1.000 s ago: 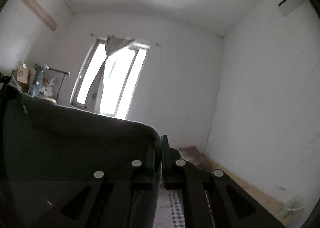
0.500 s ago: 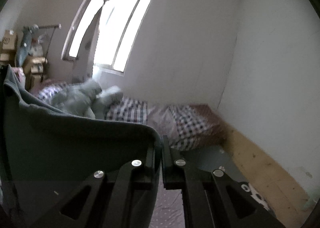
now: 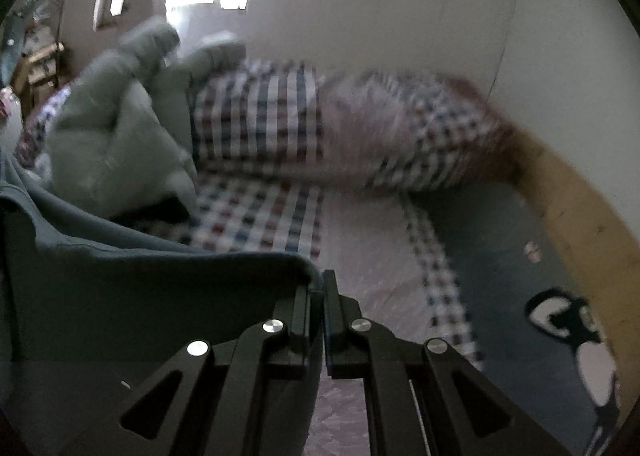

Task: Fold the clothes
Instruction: 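Lower the spread dark teal garment onto the bare bed sheet with both grippers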

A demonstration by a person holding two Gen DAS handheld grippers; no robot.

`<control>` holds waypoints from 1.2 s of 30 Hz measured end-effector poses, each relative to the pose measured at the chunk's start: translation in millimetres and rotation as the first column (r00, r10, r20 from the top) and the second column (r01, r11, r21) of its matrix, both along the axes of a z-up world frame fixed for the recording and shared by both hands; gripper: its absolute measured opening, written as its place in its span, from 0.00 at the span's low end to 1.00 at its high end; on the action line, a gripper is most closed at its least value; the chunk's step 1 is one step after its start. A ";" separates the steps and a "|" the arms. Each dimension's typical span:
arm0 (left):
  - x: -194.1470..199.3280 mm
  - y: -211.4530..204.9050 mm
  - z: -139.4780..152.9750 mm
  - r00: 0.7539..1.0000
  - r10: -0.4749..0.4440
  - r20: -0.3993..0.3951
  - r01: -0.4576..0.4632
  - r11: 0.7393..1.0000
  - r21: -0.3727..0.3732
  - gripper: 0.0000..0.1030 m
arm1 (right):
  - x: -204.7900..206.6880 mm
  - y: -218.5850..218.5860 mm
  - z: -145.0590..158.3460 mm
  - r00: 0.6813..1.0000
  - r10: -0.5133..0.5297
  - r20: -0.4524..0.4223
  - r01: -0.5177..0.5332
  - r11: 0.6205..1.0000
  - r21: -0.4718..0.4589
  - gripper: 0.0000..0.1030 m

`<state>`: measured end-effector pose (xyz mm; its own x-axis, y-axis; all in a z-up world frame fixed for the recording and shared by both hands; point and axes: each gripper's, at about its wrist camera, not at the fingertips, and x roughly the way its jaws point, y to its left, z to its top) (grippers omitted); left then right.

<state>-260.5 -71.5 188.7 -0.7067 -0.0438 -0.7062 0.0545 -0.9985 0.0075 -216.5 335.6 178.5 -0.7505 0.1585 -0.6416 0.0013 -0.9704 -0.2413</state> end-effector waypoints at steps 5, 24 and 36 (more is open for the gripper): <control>-32.9 6.1 -62.4 0.997 0.000 0.073 0.004 0.999 -0.053 0.03 | -48.1 9.1 -73.0 0.993 -0.021 0.115 0.020 1.000 0.006 0.03; -78.8 11.5 -110.9 0.988 -0.093 0.121 0.105 0.989 -0.101 0.10 | -117.1 26.1 -190.2 0.951 -0.083 0.299 0.114 0.990 -0.088 0.50; 8.4 -26.7 -41.1 0.988 -0.151 -0.036 0.152 0.988 0.030 0.73 | -67.8 55.5 -144.2 0.957 -0.079 0.280 0.162 0.944 -0.286 0.71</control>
<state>-252.0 -98.2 147.6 -0.7267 0.0884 -0.6813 -0.0980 -0.9949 -0.0245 -284.3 391.2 34.3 -0.5371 0.0045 -0.8435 -0.0975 -0.9936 0.0568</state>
